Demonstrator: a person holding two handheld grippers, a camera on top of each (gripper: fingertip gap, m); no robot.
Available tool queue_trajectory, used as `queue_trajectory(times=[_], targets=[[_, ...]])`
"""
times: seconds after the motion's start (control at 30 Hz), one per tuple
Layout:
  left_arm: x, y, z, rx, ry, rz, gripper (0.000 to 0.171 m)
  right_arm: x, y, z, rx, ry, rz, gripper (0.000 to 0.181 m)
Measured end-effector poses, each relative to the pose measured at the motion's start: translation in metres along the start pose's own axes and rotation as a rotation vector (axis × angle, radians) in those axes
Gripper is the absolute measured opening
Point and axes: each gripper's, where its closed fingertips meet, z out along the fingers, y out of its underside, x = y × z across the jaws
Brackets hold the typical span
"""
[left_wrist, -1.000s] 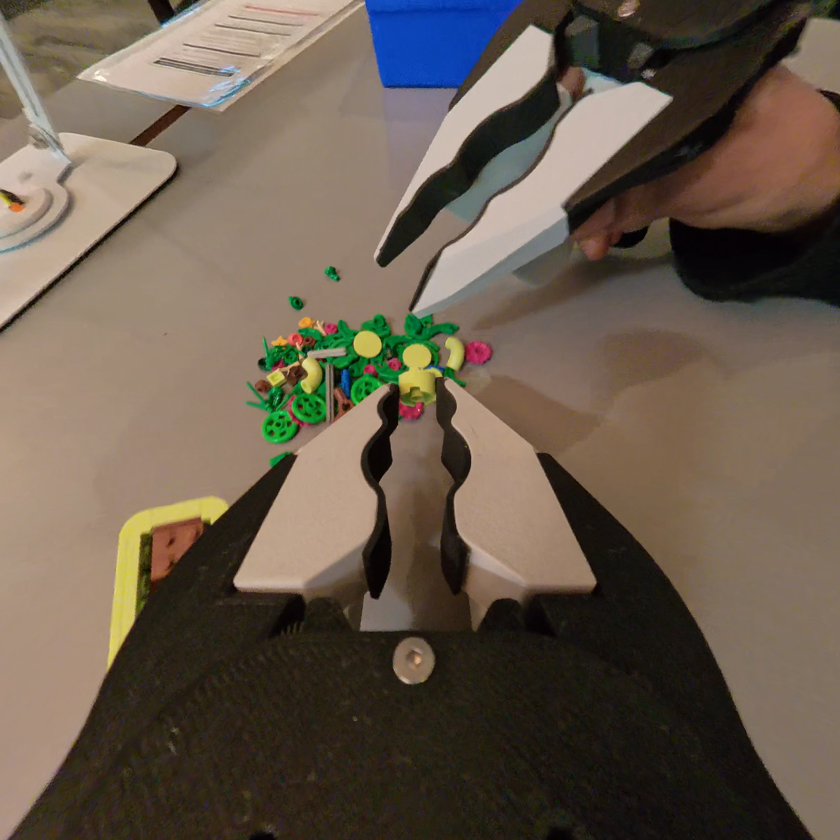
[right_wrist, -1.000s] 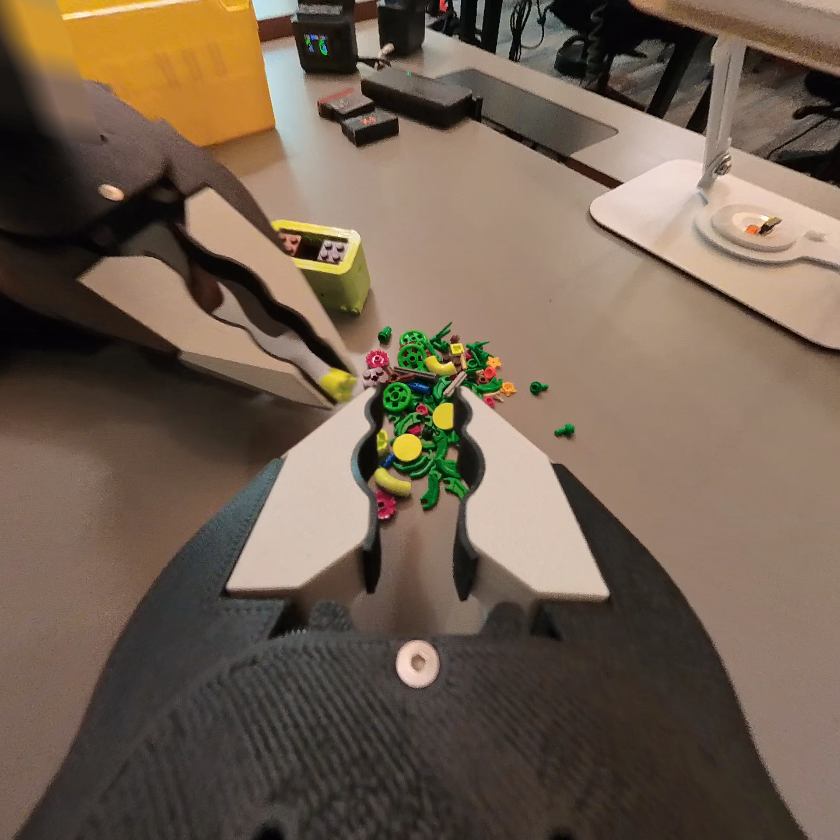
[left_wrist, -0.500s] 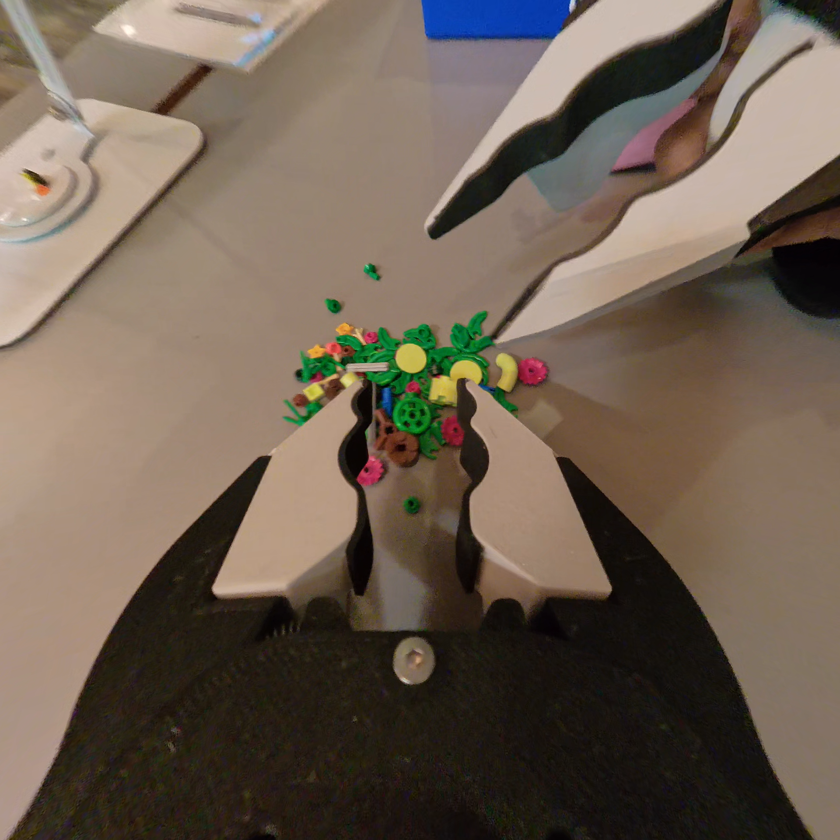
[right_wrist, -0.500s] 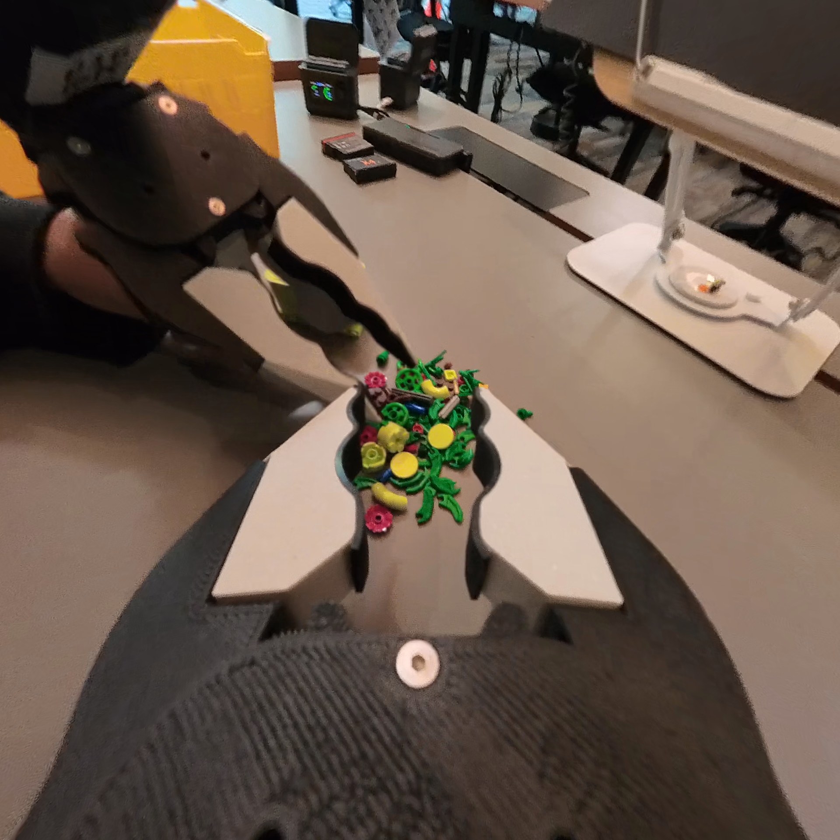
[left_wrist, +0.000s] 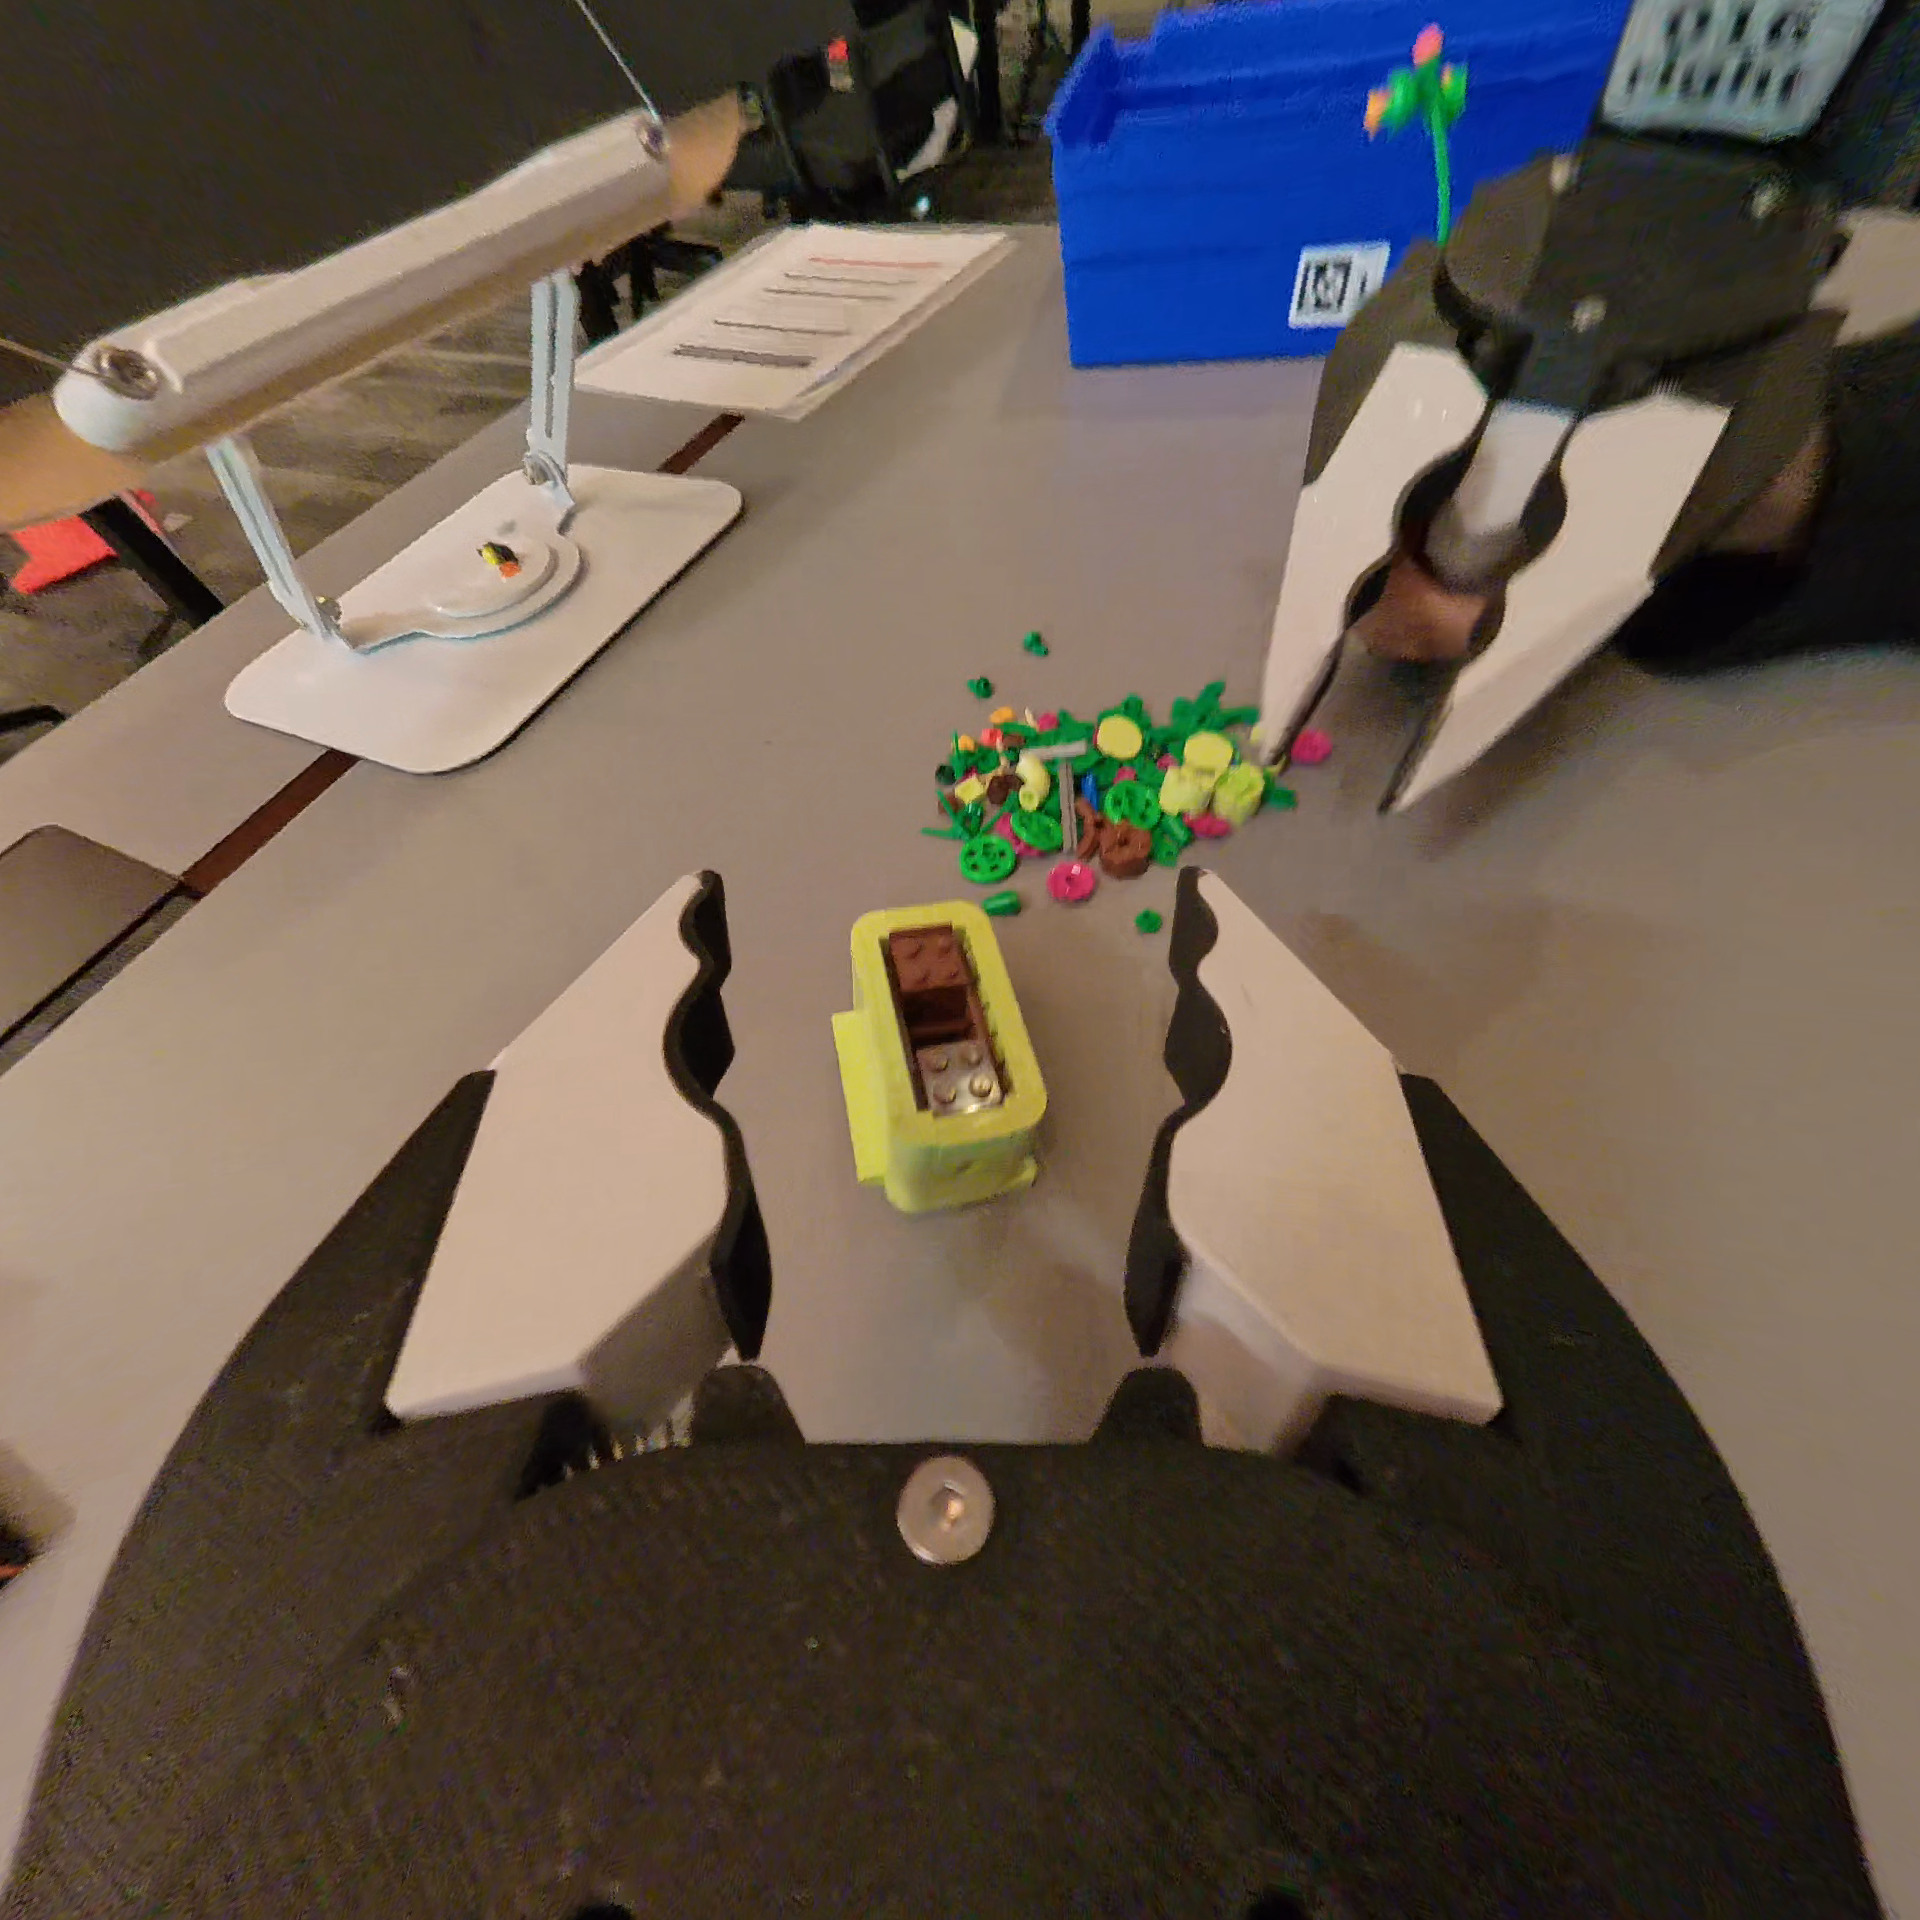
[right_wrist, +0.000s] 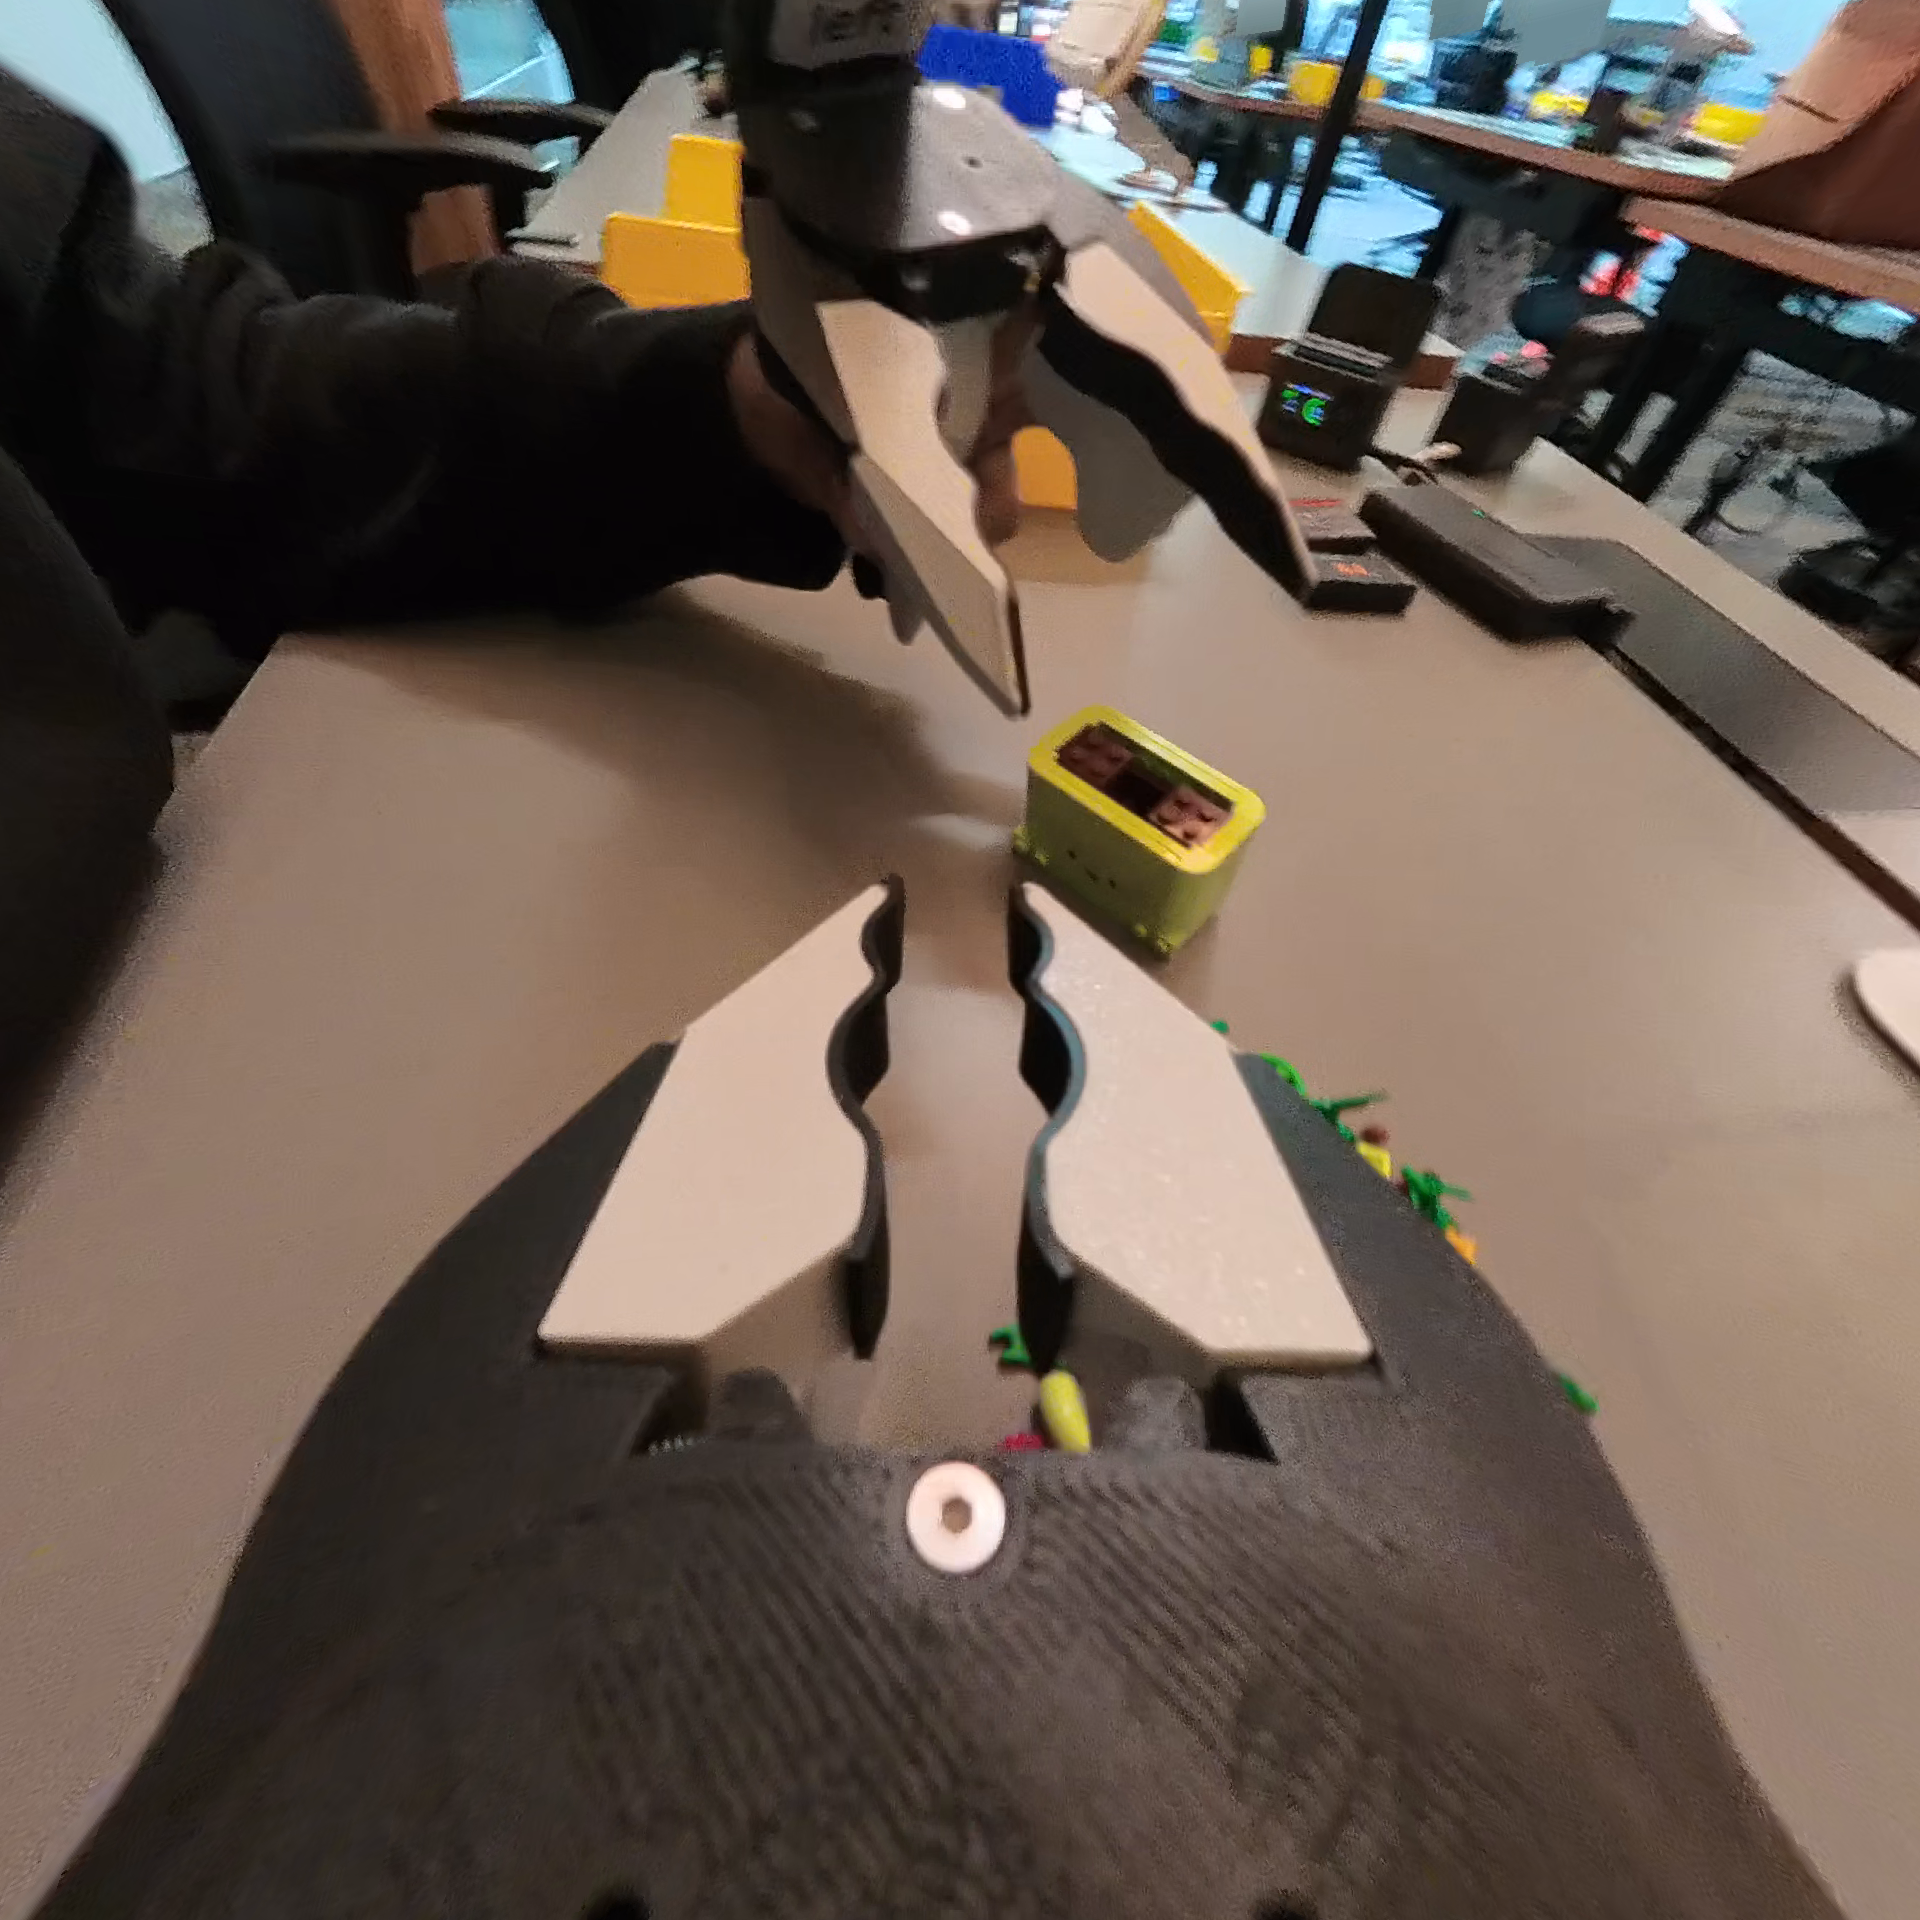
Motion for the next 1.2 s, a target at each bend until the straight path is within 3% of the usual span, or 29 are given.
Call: queue_trajectory(times=[0.17,0.3,0.43,0.6,0.8,1.0,1.13,1.2], targets=[[0.001,0.019,-0.002,-0.035,0.035,0.021,0.084,0.008,-0.002,0.013,0.011,-0.015,-0.058,0.048],[0.006,0.028,0.002,-0.067,0.044,0.041,0.082,0.001,-0.006,0.001,0.074,-0.020,-0.066,0.042],[0.011,0.045,0.011,-0.164,0.074,-0.022,0.081,0.000,-0.006,-0.007,0.093,0.046,-0.124,0.020],[0.003,0.061,0.020,-0.235,0.061,-0.122,0.075,0.001,0.018,0.007,-0.097,0.092,-0.138,0.020],[-0.015,0.069,0.023,-0.288,-0.078,-0.134,0.048,-0.008,0.033,0.017,-0.206,0.126,-0.276,0.018],[-0.022,0.068,0.021,-0.266,-0.062,-0.247,0.040,-0.006,0.035,0.018,-0.223,0.143,-0.286,0.018],[-0.015,0.057,0.017,-0.170,0.065,-0.424,0.039,0.003,0.027,0.013,-0.175,0.181,-0.238,0.020],[-0.010,0.055,0.017,-0.157,0.100,-0.437,0.038,0.008,0.023,0.010,-0.149,0.208,-0.208,0.023]])
